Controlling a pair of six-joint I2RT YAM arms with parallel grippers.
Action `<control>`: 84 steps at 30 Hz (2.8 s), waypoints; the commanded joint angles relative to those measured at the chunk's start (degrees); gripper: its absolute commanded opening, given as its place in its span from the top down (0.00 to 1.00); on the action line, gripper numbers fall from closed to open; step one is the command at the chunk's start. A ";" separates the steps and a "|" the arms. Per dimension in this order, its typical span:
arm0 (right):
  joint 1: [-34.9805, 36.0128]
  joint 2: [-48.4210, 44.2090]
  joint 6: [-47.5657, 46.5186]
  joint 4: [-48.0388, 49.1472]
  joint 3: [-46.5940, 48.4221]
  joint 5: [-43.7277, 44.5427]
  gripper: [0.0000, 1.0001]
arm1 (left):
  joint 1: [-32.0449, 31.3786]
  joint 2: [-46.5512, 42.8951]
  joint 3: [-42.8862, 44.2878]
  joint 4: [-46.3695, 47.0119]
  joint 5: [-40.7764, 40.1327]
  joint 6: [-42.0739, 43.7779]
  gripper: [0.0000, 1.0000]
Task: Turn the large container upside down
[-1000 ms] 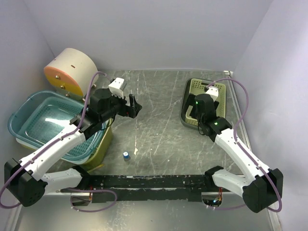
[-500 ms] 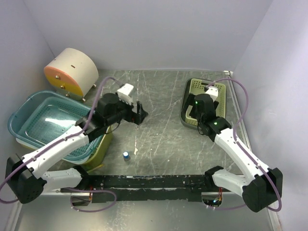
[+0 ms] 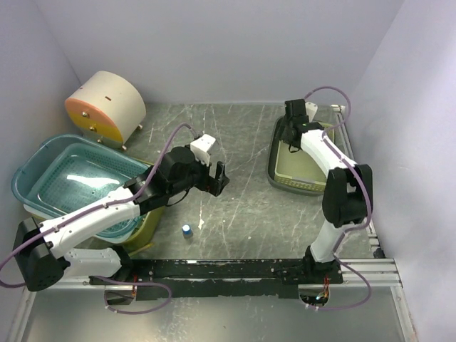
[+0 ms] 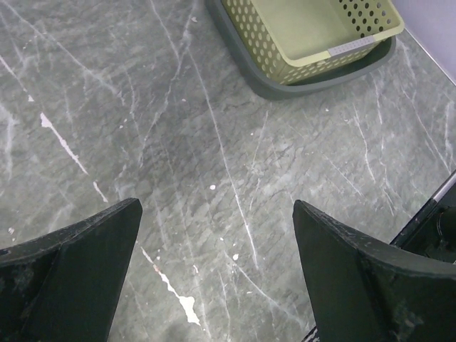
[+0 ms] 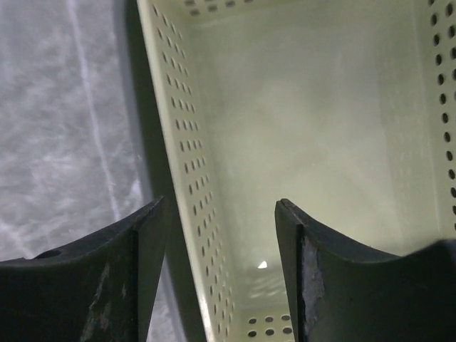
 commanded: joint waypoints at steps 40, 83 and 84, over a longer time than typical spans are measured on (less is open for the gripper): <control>9.52 -8.71 19.57 44.85 -1.29 -51.63 1.00 | 15.67 -9.41 30.00 -23.35 -1.25 -8.81 0.01; 9.39 30.69 65.33 85.73 -3.97 -52.49 0.70 | 15.72 -10.21 19.54 -18.07 5.41 -10.11 0.01; 9.43 30.52 62.42 80.70 -2.21 -52.48 0.65 | 15.67 -9.85 19.23 -17.91 5.84 -10.23 0.01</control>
